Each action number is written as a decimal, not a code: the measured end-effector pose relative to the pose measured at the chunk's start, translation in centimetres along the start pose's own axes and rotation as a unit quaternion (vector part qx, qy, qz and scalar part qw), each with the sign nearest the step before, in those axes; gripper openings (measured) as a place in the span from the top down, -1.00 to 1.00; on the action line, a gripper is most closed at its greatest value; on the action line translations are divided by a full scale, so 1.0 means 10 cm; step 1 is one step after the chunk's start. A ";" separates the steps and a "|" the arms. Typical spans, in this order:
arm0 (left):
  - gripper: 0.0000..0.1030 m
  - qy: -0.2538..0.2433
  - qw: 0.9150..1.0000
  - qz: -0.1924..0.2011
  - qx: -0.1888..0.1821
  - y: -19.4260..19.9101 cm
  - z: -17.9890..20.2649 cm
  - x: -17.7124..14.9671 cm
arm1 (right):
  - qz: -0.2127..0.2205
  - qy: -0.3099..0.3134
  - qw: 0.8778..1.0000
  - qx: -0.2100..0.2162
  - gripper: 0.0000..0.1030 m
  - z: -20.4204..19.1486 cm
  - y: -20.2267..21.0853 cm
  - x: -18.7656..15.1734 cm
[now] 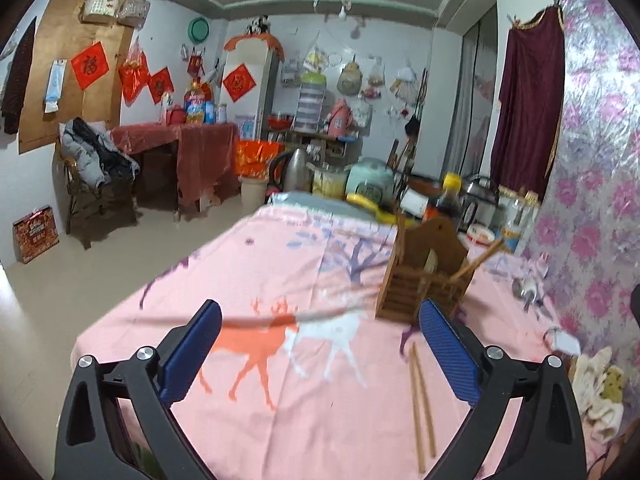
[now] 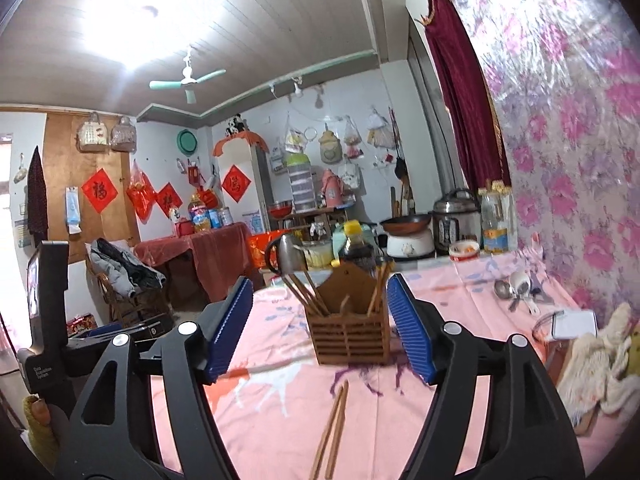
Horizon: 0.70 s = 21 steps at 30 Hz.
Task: Organize utensils
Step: 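Open the right tool and move it back toward the loose chopsticks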
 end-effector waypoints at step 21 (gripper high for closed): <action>-0.89 -0.032 0.983 -0.176 0.049 -1.10 -0.30 -1.55 | -0.220 0.014 0.971 -0.093 -0.33 0.63 -0.50 -1.78</action>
Point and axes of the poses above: each gripper's, at about its wrist camera, not at the fingertips, and y roughly against the way its jaws point, z to its right, x to its top, the point moved 4 cm from there along -y, roughly the way its jaws point, and after that the axes turned 1 degree about -y, right-handed, at the moved point
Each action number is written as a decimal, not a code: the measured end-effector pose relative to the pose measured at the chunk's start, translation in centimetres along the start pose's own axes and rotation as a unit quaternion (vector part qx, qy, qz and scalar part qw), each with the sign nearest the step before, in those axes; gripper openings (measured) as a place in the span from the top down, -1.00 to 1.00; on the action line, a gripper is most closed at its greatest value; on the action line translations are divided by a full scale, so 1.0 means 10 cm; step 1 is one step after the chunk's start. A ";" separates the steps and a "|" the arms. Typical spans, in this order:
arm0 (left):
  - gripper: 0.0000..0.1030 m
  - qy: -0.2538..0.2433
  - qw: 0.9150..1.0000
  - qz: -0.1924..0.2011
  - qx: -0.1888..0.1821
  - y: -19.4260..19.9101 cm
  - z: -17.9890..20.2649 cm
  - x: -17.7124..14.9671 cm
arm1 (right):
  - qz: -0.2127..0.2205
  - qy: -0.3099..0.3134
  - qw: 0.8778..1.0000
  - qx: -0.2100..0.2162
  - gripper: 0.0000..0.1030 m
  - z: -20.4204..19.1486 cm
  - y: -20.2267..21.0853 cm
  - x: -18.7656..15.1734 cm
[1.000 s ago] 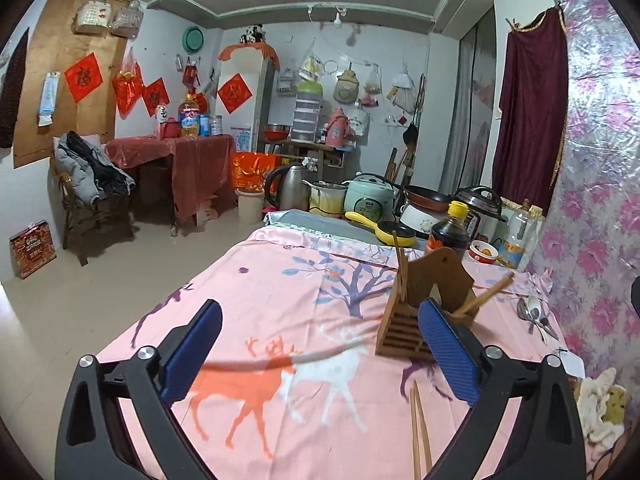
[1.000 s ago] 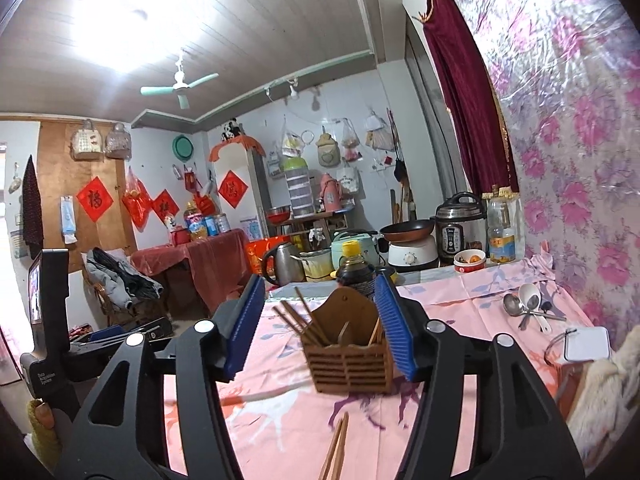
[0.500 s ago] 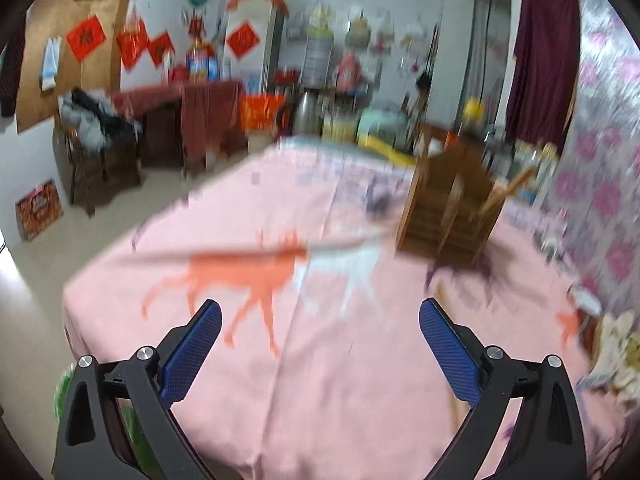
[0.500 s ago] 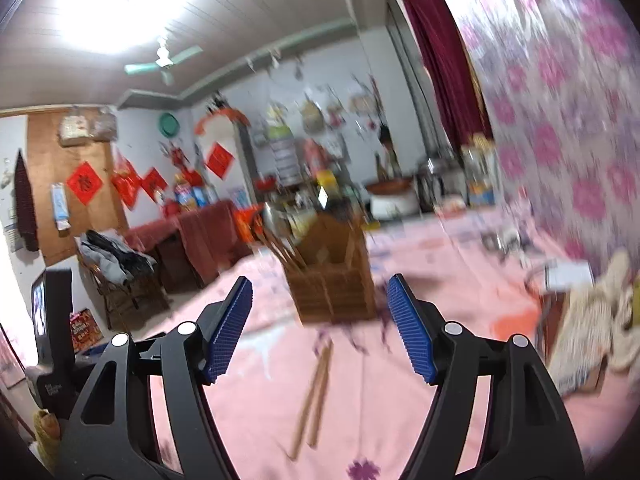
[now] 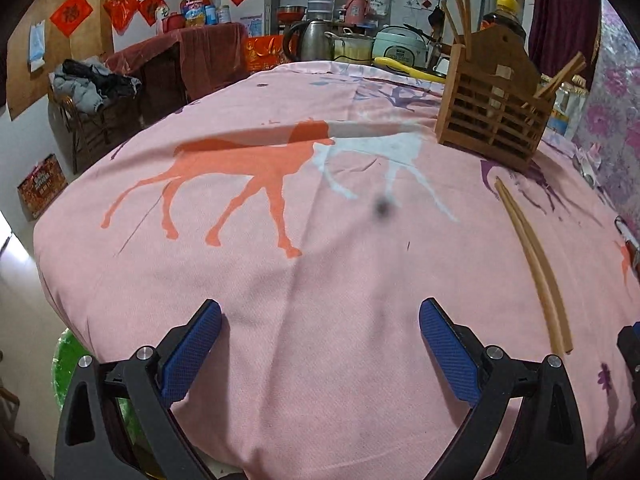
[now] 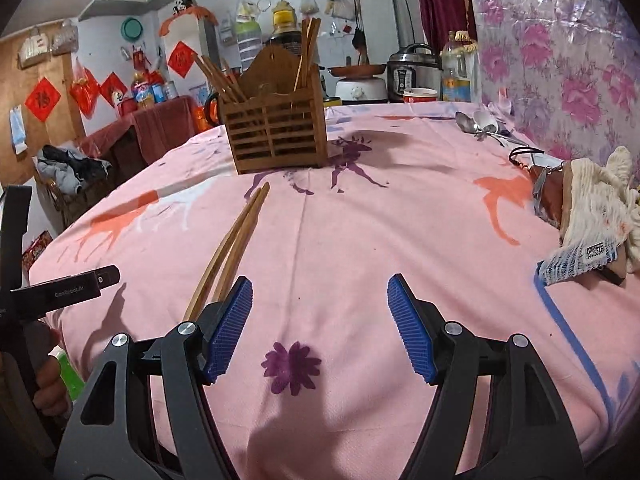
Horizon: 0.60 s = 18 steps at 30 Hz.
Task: Organize utensils
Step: 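Open the right tool and move it back toward the loose chopsticks, then lower the open right tool over a loose wooden chopstick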
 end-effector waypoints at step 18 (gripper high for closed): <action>-0.91 -0.018 0.999 0.025 0.013 0.11 0.03 -0.13 | -0.030 0.040 0.999 0.000 -0.50 -0.16 -0.01 -0.19</action>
Point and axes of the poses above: each gripper's, at about its wrist camera, not at the fingertips, and y roughly against the way its jaws point, z to its right, x to its top, the point moved 4 cm from there along -y, roughly the way its jaws point, and after that the axes turned 1 degree about -y, right-handed, at the moved point
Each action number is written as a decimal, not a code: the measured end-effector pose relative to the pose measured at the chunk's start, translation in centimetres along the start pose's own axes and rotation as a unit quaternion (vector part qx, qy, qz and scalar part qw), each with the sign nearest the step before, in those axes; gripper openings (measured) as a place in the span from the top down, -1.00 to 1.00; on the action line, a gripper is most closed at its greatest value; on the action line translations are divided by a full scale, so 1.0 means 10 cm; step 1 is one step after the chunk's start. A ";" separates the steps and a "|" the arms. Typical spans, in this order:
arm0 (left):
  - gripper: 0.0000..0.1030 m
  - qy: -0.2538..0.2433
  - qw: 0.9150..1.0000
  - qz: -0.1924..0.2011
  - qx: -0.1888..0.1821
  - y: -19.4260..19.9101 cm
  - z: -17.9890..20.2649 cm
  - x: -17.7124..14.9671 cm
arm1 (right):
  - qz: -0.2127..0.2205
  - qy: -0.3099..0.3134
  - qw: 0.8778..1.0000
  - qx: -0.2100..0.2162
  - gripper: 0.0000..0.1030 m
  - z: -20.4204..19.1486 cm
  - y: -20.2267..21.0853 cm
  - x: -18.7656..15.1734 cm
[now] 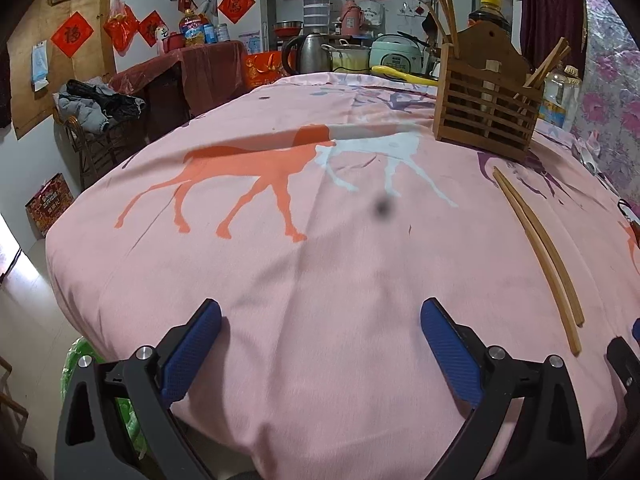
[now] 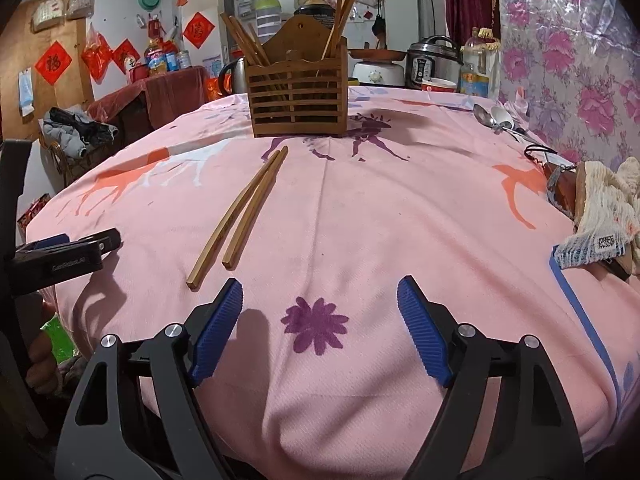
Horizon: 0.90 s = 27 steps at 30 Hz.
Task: Organize utensils
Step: 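Lower the open right tool over a loose wooden chopstick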
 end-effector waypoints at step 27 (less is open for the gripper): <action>-0.92 0.000 1.000 0.009 0.008 -0.03 0.02 0.00 | 0.003 -0.020 1.000 0.006 -0.45 0.12 -0.01 0.01</action>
Point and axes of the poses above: each gripper's, at about its wrist camera, not at the fingertips, and y roughly against the way its jaws point, z to its right, x to its top, the point moved 4 cm from there along -y, roughly the way its jaws point, and after that the axes turned 1 degree about -y, right-handed, at the moved point
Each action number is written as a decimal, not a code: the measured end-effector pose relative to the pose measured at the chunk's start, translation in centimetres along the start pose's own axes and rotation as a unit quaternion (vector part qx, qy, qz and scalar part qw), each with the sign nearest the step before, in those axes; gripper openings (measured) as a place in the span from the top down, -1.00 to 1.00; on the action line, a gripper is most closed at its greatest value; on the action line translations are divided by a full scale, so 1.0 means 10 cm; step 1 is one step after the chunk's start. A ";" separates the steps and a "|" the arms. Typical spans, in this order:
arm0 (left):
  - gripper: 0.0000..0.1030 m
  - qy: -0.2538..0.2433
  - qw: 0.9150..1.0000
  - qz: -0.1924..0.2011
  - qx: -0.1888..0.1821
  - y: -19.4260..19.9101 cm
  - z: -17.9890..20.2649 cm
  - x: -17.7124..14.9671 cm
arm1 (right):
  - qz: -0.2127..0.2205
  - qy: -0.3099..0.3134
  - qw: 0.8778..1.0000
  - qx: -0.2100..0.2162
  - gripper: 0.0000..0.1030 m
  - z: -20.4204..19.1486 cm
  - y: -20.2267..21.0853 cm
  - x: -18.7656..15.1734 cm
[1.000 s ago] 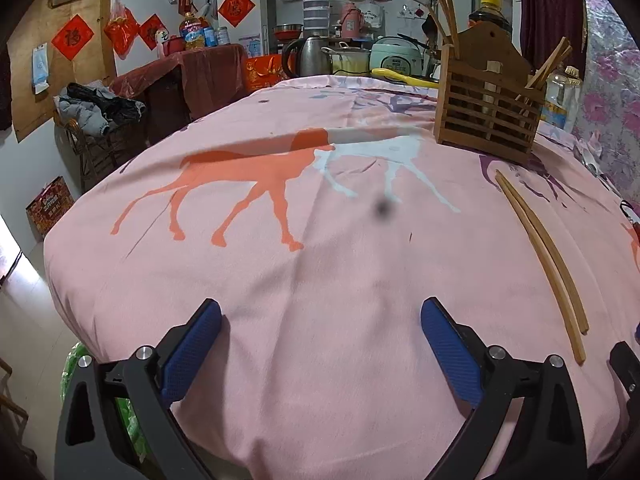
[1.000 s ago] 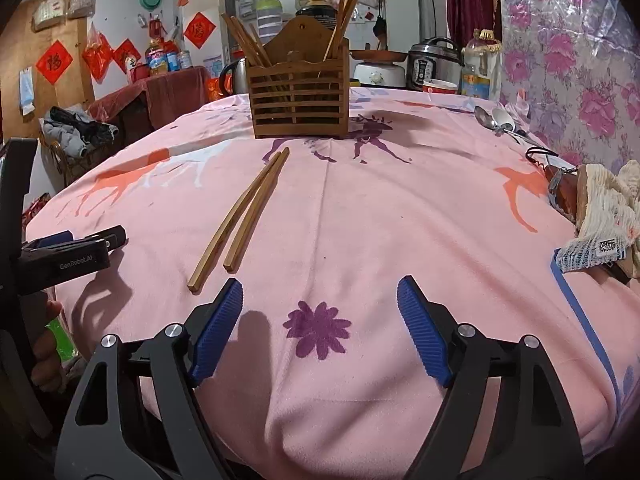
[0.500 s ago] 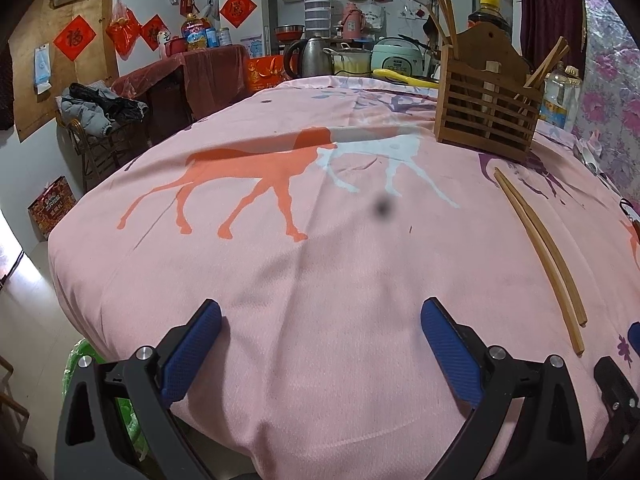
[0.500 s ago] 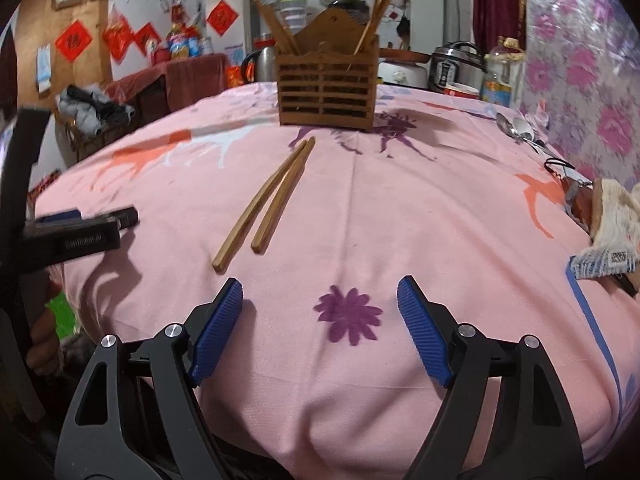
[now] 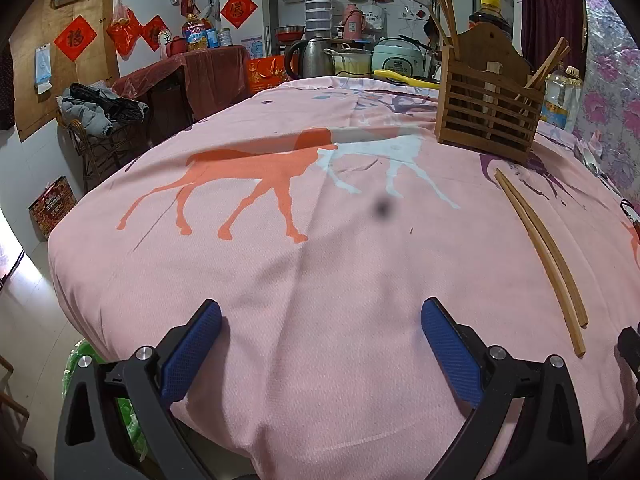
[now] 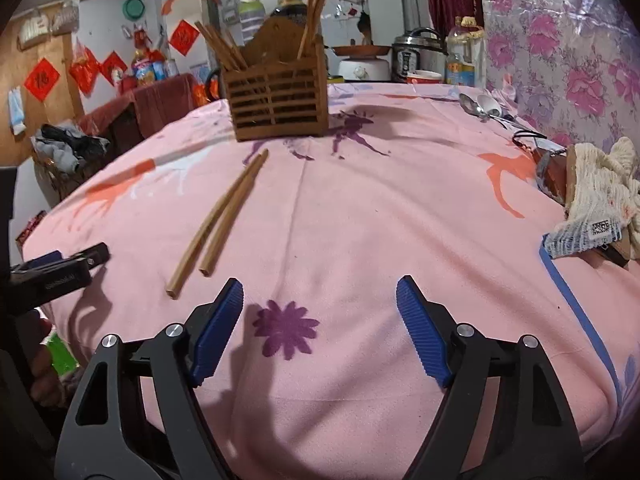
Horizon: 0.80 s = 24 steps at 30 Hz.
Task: Organize utensils
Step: 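Lower the open right tool over a loose wooden chopstick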
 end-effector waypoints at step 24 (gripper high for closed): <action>-0.89 -0.028 0.999 0.005 -0.041 0.11 0.17 -0.02 | -0.012 -0.042 0.997 0.056 0.75 0.05 -0.24 0.08</action>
Point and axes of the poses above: each gripper's, at about its wrist camera, not at the fingertips, and y roughly against the way its jaws point, z to its right, x to its top, the point moved 4 cm from there along -y, roughly the way its jaws point, and after that the axes turned 1 degree about -y, right-handed, at the moved point
